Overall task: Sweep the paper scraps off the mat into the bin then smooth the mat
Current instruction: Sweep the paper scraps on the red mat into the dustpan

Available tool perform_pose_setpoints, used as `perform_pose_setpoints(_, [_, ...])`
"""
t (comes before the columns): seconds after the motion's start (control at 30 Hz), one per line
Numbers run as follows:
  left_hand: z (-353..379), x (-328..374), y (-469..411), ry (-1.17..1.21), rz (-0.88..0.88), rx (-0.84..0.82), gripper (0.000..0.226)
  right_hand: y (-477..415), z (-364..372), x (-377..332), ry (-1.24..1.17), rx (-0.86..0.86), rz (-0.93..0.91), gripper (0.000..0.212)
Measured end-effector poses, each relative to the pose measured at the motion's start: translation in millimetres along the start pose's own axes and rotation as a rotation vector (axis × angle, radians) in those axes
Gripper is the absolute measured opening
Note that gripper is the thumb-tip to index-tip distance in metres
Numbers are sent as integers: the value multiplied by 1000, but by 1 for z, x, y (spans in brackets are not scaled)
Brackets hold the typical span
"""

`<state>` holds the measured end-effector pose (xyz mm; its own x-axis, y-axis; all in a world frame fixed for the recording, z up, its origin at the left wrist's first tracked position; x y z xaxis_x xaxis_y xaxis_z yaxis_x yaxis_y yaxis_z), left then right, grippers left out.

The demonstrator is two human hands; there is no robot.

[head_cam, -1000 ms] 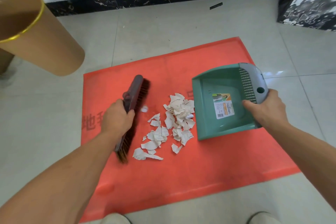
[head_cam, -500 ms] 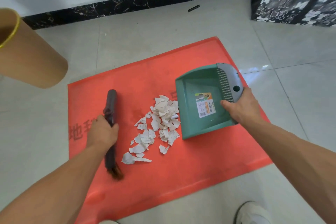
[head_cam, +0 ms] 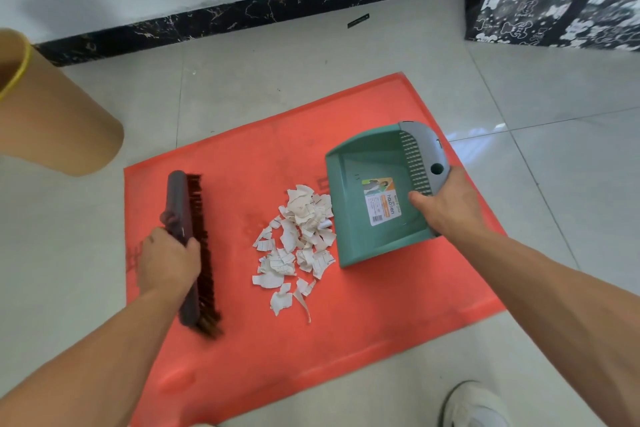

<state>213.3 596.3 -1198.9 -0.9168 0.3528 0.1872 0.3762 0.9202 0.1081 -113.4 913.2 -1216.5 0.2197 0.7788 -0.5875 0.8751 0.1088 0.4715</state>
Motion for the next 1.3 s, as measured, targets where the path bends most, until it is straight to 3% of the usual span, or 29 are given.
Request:
perform_pose_setpoints(0.17, [12, -11, 20, 4, -66, -100, 48, -2, -3, 4, 36, -8, 4, 46])
perform_pose_setpoints(0.43, [33, 32, 30, 80, 40, -185, 43, 0, -6, 8, 37, -1, 16, 44])
perform_pose_setpoints(0.67, [14, 13, 17, 90, -23, -52, 46, 0, -3, 7, 34, 2, -9, 47])
perform_pose_setpoints(0.77, [16, 12, 14, 94, -41, -81, 47, 0, -1, 7, 43, 7, -5, 48])
perform_pose_setpoints(0.97, [28, 49, 19, 154, 96, -212, 41, 1, 6, 7, 27, -15, 15, 46])
perform_pose_setpoints(1.13, [9, 52, 11, 76, 171, -67, 37, 2, 8, 4, 35, -17, 5, 46])
perform_pose_setpoints(1.3, [1, 24, 2, -19, 49, -91, 45, 1, 3, 7, 12, -14, -3, 46])
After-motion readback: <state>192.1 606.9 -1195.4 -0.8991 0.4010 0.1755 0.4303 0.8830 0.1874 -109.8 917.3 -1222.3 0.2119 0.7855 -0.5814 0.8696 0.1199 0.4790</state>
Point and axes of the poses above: each hand's wrist, its own y-axis away from the middle knuckle, its own z-axis out of the palm, x = y × z, the point moved 5 cm from there along -y, towards the middle knuckle, and after that the axes turned 11 degrees about z, right-handed, at the moved point
